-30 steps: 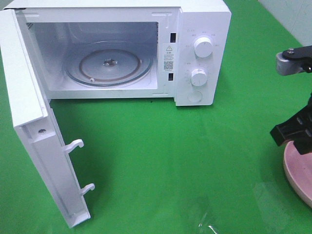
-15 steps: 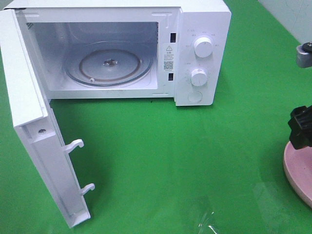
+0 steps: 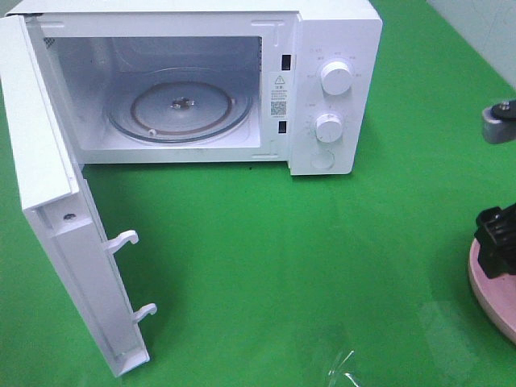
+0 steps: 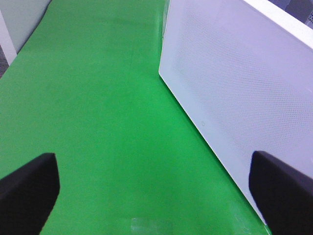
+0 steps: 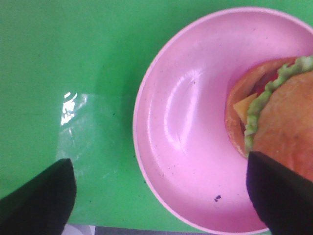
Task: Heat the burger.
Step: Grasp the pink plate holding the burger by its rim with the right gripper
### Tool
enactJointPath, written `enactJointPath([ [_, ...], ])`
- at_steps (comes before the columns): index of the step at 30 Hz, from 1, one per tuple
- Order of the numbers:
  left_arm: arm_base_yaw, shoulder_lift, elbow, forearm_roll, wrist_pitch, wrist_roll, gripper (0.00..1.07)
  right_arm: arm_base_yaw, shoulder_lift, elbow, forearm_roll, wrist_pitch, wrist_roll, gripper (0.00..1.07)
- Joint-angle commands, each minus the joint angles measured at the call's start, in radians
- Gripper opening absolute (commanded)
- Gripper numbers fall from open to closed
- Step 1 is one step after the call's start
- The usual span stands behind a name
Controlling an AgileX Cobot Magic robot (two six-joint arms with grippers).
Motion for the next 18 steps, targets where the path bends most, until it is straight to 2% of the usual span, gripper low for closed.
enactJointPath([
  [1,-0.002,-0.014,0.002,-0.007,-0.007,-0.001,0.98,-0.007,0.053,0.026,0.025,-0.048,0.010,0.90],
  [9,-0.002,-0.014,0.002,-0.007,-0.007,-0.001,0.98,-0.007,0.136,0.026,0.042,-0.112,0.014,0.87],
  [18,-0.002,-0.014,0.002,-0.007,-0.007,-0.001,0.98,-0.058,0.252,0.026,0.045,-0.149,0.013,0.85],
])
